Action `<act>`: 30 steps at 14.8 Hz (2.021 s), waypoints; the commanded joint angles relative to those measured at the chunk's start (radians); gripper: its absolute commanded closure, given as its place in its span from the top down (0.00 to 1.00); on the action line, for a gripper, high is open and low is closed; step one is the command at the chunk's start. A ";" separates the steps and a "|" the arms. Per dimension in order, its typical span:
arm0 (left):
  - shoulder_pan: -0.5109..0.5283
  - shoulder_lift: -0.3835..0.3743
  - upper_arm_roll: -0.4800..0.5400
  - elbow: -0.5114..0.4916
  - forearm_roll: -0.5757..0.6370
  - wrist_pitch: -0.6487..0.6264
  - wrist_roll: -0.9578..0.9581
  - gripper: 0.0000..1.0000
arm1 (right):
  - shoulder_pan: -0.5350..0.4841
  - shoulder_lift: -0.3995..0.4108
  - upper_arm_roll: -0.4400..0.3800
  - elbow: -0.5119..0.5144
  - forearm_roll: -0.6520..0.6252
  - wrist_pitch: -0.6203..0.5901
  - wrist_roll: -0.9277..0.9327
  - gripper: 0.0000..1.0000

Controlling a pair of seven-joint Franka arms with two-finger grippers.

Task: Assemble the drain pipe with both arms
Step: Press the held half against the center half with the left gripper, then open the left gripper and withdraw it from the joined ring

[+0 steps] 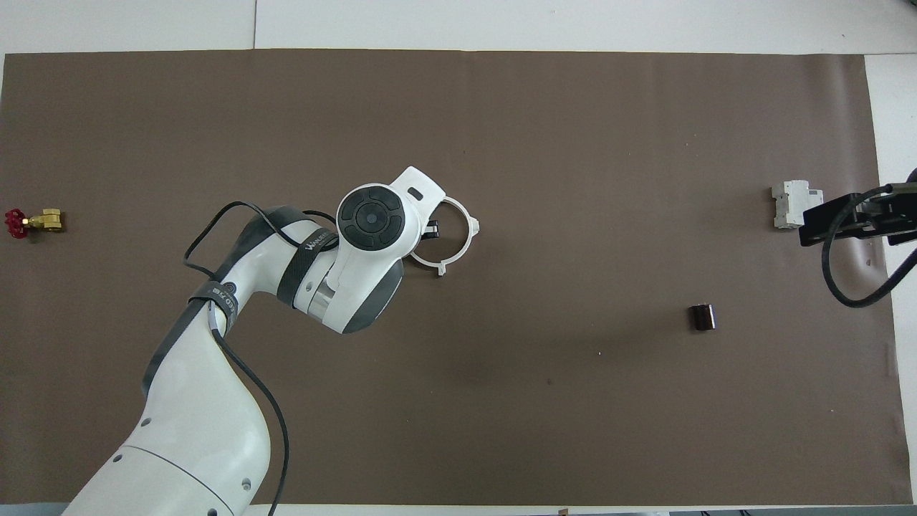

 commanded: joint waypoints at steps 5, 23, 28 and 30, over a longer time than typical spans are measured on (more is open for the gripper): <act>-0.010 -0.001 0.010 -0.020 -0.015 0.040 -0.013 0.25 | -0.010 -0.009 0.009 -0.003 0.006 -0.010 -0.012 1.00; 0.292 -0.282 0.007 -0.125 -0.108 -0.108 0.404 1.00 | -0.011 -0.009 0.010 0.001 0.008 -0.012 -0.012 1.00; 0.413 -0.322 0.008 -0.056 -0.165 -0.312 0.594 1.00 | -0.011 -0.007 0.012 0.002 0.008 -0.013 -0.012 1.00; 0.427 -0.325 0.020 0.015 -0.164 -0.409 0.623 1.00 | -0.010 -0.007 0.012 0.004 0.008 -0.012 -0.012 1.00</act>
